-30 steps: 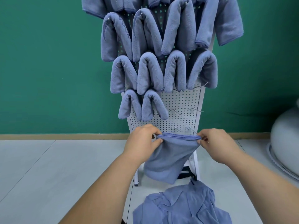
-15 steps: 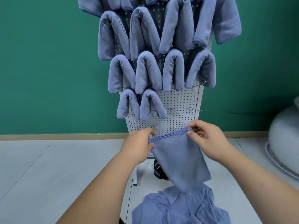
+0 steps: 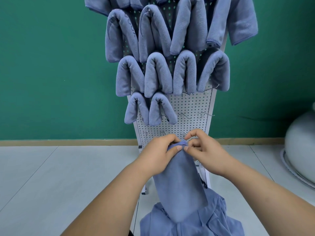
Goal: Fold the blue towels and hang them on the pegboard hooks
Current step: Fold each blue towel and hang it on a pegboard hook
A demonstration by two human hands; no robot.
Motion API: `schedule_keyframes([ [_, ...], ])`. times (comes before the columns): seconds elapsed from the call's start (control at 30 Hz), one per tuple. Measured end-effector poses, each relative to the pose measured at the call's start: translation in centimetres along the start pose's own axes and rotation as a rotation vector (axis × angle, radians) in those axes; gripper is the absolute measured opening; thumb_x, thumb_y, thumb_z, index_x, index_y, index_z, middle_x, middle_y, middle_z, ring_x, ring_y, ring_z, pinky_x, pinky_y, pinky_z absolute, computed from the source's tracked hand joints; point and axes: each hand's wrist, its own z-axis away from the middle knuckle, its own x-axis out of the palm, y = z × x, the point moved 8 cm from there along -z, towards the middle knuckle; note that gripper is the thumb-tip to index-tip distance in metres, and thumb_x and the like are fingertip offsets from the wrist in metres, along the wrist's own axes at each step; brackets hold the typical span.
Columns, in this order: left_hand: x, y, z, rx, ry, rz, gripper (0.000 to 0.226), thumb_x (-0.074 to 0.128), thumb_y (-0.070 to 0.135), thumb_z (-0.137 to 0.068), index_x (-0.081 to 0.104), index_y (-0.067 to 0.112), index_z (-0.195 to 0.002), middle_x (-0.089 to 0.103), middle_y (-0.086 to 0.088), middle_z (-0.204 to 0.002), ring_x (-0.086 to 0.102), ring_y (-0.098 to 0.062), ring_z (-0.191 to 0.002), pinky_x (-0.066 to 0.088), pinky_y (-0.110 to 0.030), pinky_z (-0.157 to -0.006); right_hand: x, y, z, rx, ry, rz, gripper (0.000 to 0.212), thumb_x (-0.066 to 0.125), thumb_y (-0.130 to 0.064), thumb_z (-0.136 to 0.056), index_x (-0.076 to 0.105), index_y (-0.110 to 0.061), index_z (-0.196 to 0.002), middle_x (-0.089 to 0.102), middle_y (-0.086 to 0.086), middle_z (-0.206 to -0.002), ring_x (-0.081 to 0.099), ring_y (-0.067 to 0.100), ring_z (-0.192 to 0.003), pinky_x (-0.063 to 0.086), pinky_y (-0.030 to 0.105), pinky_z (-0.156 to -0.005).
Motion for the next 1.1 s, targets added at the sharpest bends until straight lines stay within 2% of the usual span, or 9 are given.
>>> schedule_keyframes([
  [0.07,-0.5,1.0,0.0,0.08,0.05,-0.026,0.006,0.061,0.033,-0.104,0.066,0.032,-0.106,0.069,0.016,-0.097,0.062,-0.006,-0.092,0.051,-0.036,-0.086,0.5,0.3,0.1,0.016,-0.084,-0.008,0.026,0.068,-0.015,-0.098,0.056,-0.026,-0.118,0.071,0.001,-0.081,0.058,0.014,-0.068,0.047,0.03,-0.067],
  [0.2,-2.2,3.2,0.1,0.239,0.251,-0.139,0.013,0.056,0.032,-0.106,0.066,0.028,-0.114,0.062,0.016,-0.103,0.058,-0.013,-0.102,0.047,-0.044,-0.093,1.2,1.9,0.2,0.055,-0.224,0.209,0.032,0.074,-0.022,-0.093,0.061,-0.03,-0.121,0.078,-0.015,-0.099,0.073,0.002,-0.09,0.057,0.022,-0.081],
  [0.27,-3.3,3.4,0.2,0.252,0.348,-0.136,0.013,0.057,0.028,-0.107,0.066,0.028,-0.116,0.059,0.015,-0.103,0.056,-0.015,-0.1,0.046,-0.047,-0.092,1.1,3.6,0.1,0.089,-0.287,0.382,0.027,0.072,-0.034,-0.091,0.062,-0.033,-0.117,0.077,-0.017,-0.099,0.072,0.004,-0.091,0.058,0.028,-0.085],
  [0.37,-4.9,2.2,0.5,0.203,0.464,-0.014,0.013,0.058,0.024,-0.108,0.067,0.026,-0.116,0.063,0.014,-0.107,0.059,-0.013,-0.102,0.048,-0.042,-0.094,0.0,6.2,0.1,0.14,-0.324,0.643,0.025,0.068,-0.048,-0.089,0.065,-0.026,-0.1,0.073,-0.009,-0.092,0.068,0.016,-0.086,0.057,0.038,-0.082],
  [0.53,-7.5,-3.1,1.0,-0.083,0.608,0.23,0.013,0.059,0.021,-0.107,0.068,0.025,-0.115,0.071,0.015,-0.11,0.065,-0.005,-0.107,0.047,-0.017,-0.092,-2.9,9.6,-0.1,0.28,-0.316,0.882,0.036,0.071,-0.047,-0.092,0.065,-0.012,-0.086,0.068,0.007,-0.093,0.055,0.021,-0.076,0.043,0.036,-0.067],
  [0.7,-8.1,-9.0,1.9,-0.392,0.655,0.18,0.008,0.06,0.024,-0.105,0.066,0.028,-0.103,0.07,0.009,-0.097,0.065,-0.01,-0.09,0.053,-0.032,-0.088,-6.9,7.9,-0.5,0.286,0.0,0.754,0.029,0.074,-0.039,-0.093,0.066,-0.015,-0.078,0.064,0.001,-0.071,0.05,0.018,-0.063,0.035,0.031,-0.057],
  [0.83,-8.0,-10.9,2.5,-0.561,0.692,0.339,0.013,0.058,0.027,-0.105,0.065,0.017,-0.102,0.068,0.005,-0.093,0.064,-0.02,-0.09,0.05,-0.035,-0.08,-9.0,4.6,-0.2,0.173,0.32,0.281,0.025,0.068,-0.036,-0.099,0.066,-0.018,-0.082,0.063,-0.003,-0.072,0.049,0.018,-0.064,0.035,0.032,-0.059],
  [0.93,-7.8,-10.0,2.3,-0.563,0.738,0.509,0.017,0.056,0.025,-0.105,0.064,0.011,-0.099,0.062,0.004,-0.088,0.054,-0.015,-0.078,0.042,-0.029,-0.068,-10.3,3.0,0.1,0.111,0.504,0.018,0.026,0.057,-0.039,-0.106,0.061,-0.017,-0.092,0.063,0.004,-0.088,0.051,0.019,-0.078,0.038,0.037,-0.068],
  [1.1,-7.6,-8.6,1.9,-0.48,0.798,0.606,0.018,0.054,0.034,-0.107,0.062,0.018,-0.106,0.07,0.002,-0.098,0.061,-0.011,-0.082,0.049,-0.031,-0.077,-10.9,0.7,0.9,0.022,0.669,-0.019,0.022,0.051,-0.043,-0.108,0.059,-0.026,-0.097,0.066,-0.003,-0.097,0.058,0.017,-0.085,0.047,0.038,-0.076],
])
